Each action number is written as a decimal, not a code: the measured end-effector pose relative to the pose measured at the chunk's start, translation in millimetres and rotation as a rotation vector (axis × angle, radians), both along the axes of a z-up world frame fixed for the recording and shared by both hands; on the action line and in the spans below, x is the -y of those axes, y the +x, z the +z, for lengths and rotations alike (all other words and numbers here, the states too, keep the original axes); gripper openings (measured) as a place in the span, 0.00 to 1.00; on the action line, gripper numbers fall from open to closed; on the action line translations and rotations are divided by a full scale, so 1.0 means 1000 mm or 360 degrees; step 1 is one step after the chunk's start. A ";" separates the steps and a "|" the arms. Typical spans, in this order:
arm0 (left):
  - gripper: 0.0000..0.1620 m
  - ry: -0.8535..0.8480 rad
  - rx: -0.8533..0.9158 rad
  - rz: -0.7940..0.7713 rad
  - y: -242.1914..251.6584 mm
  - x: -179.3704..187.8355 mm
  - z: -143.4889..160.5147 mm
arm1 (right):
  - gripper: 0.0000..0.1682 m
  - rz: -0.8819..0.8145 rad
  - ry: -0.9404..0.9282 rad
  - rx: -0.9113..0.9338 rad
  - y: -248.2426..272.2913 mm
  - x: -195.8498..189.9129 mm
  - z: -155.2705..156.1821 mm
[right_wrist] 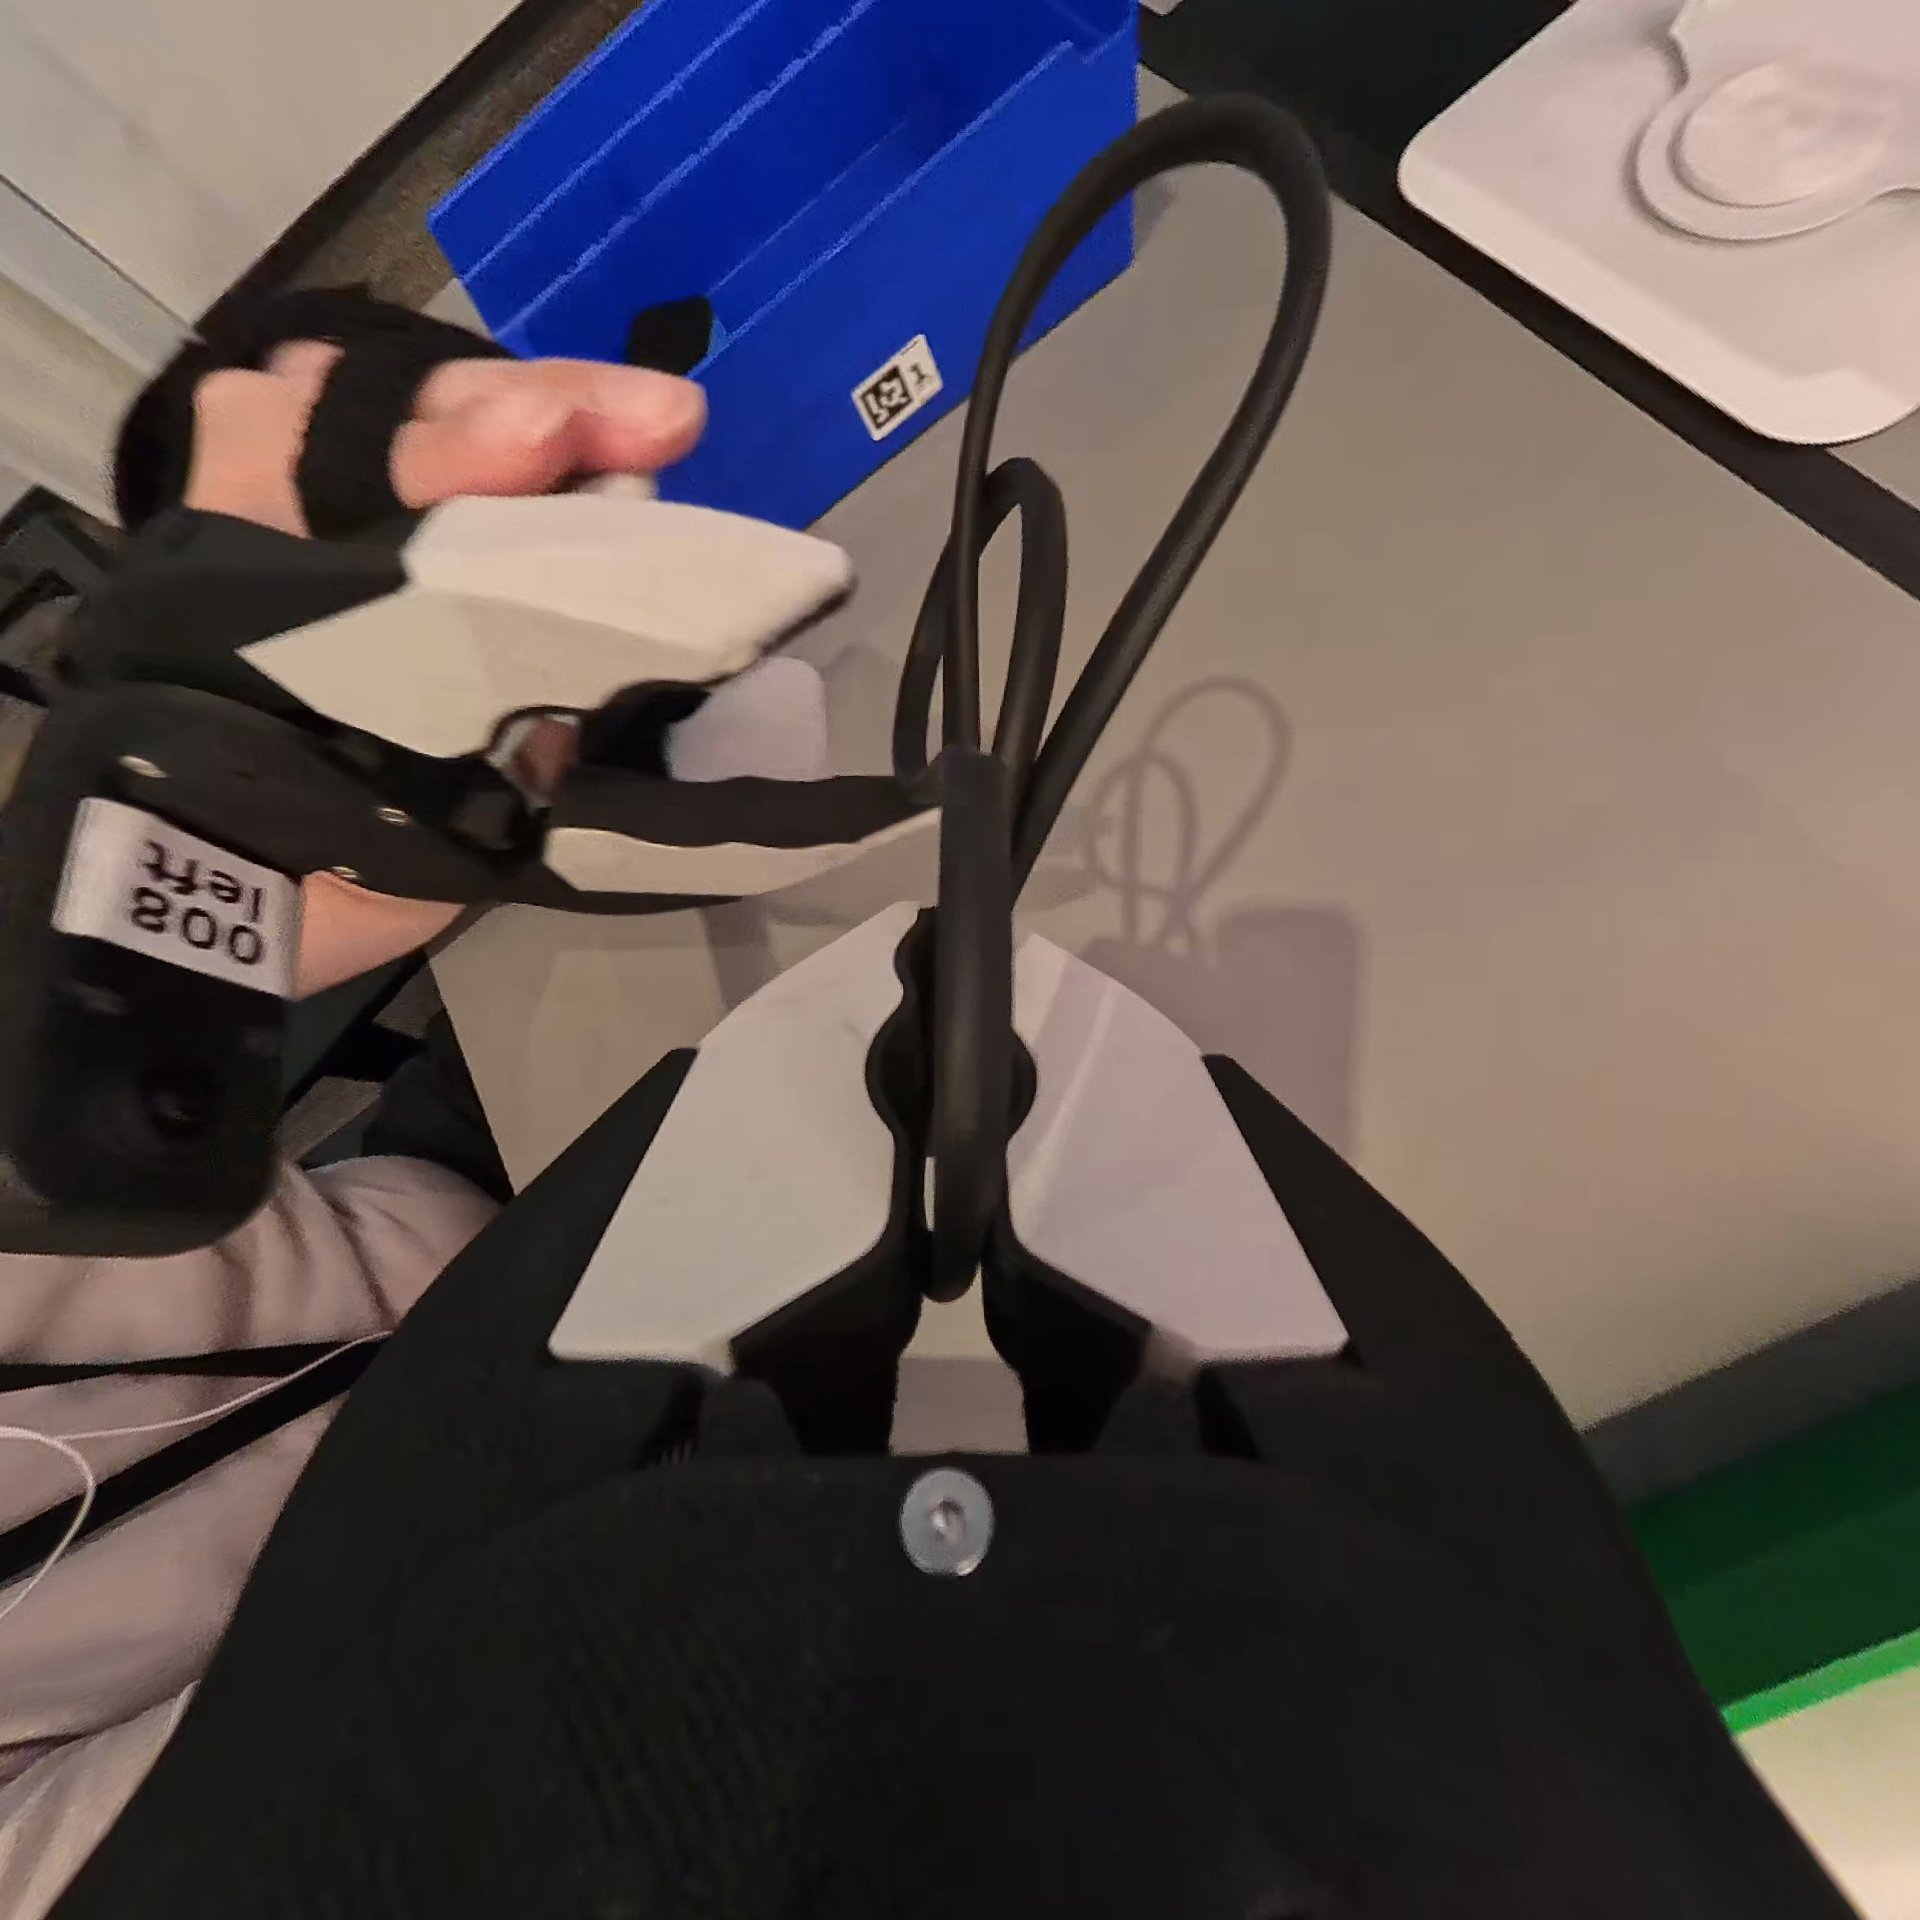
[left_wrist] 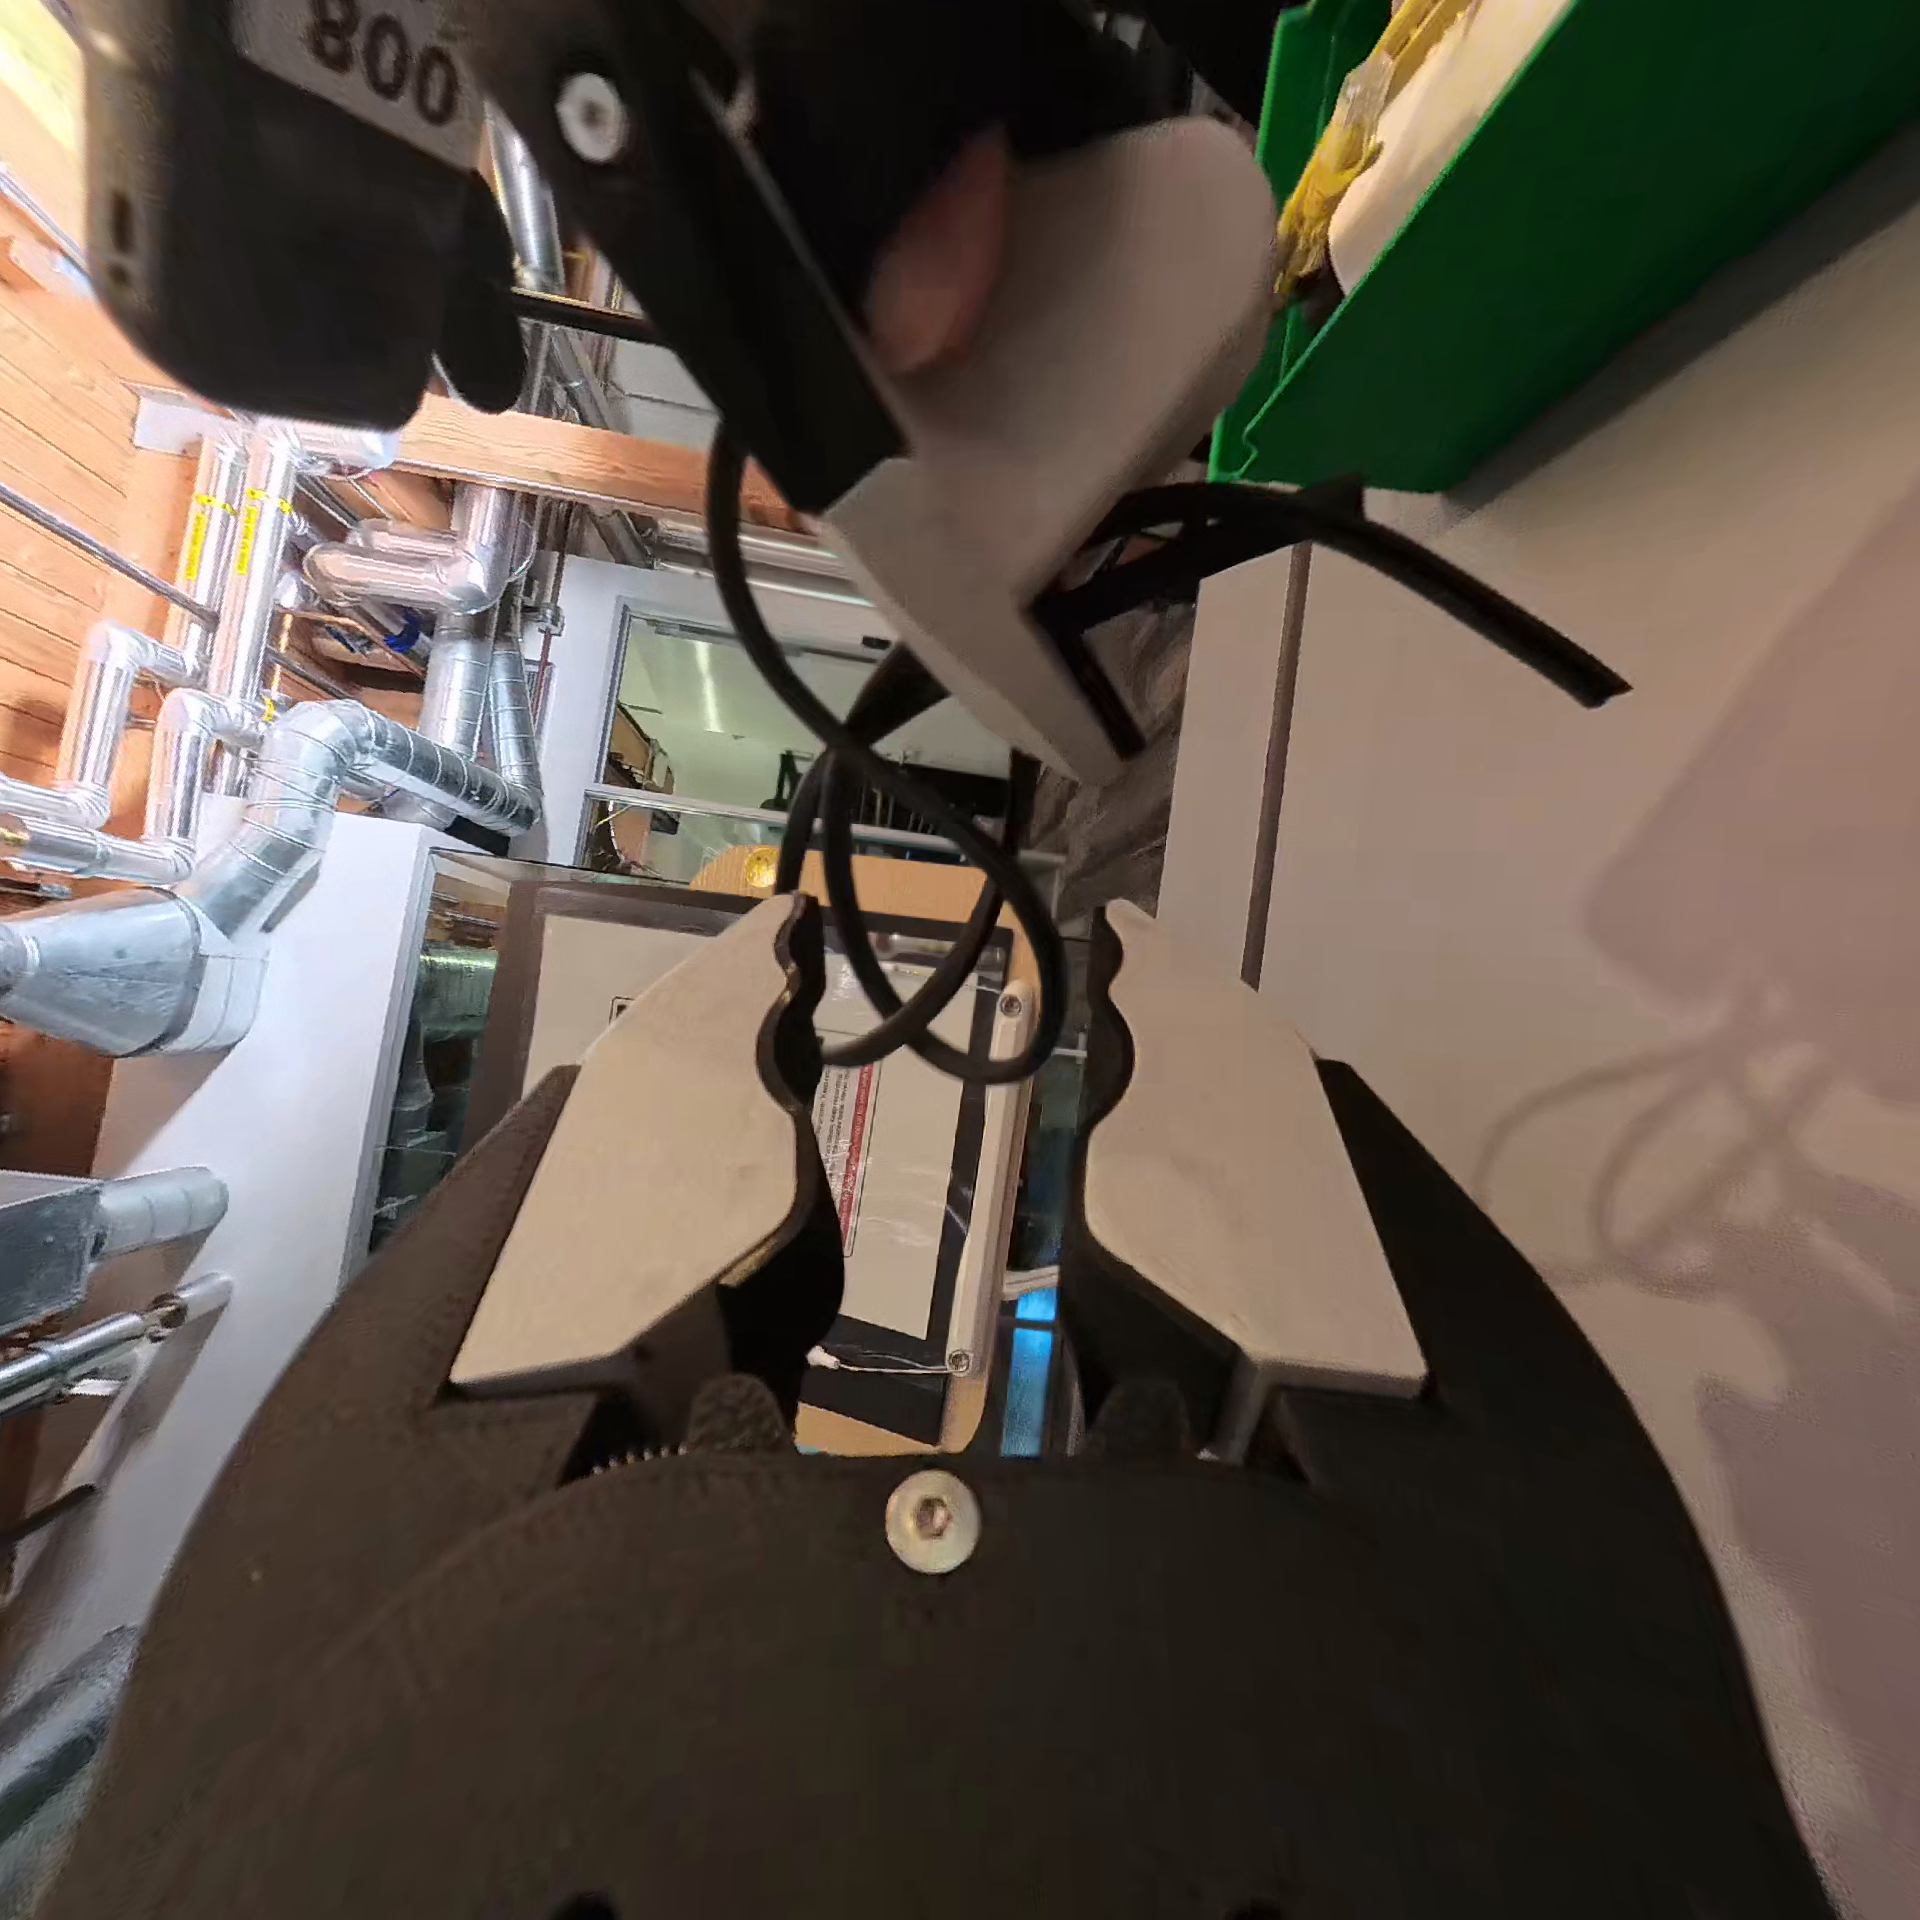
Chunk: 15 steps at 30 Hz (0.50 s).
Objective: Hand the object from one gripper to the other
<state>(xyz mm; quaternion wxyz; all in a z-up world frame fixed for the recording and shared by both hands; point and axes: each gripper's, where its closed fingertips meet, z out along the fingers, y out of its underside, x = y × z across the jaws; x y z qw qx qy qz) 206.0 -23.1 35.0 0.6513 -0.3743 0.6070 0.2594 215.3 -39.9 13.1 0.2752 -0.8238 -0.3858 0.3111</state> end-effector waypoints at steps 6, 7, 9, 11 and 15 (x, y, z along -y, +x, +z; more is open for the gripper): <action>0.16 0.0141 -0.0093 0.0094 0.005 -0.009 -0.008 | 0.04 0.0147 -0.0010 0.0072 -0.007 0.015 -0.006; 0.06 0.0143 -0.0100 0.0101 0.005 -0.010 -0.009 | 0.04 0.0160 0.0002 0.0081 -0.008 0.016 -0.006; 0.03 0.0105 -0.0094 0.0121 0.003 -0.012 -0.010 | 0.04 0.0145 0.0042 0.0088 -0.009 0.014 -0.004; 0.02 0.0029 -0.0045 0.0158 0.001 -0.014 -0.007 | 0.05 0.0126 0.0085 0.0087 -0.010 0.009 -0.001; 0.01 0.0105 0.0113 0.0201 -0.009 -0.016 0.018 | 0.16 0.0093 0.0168 0.0039 -0.013 0.002 0.009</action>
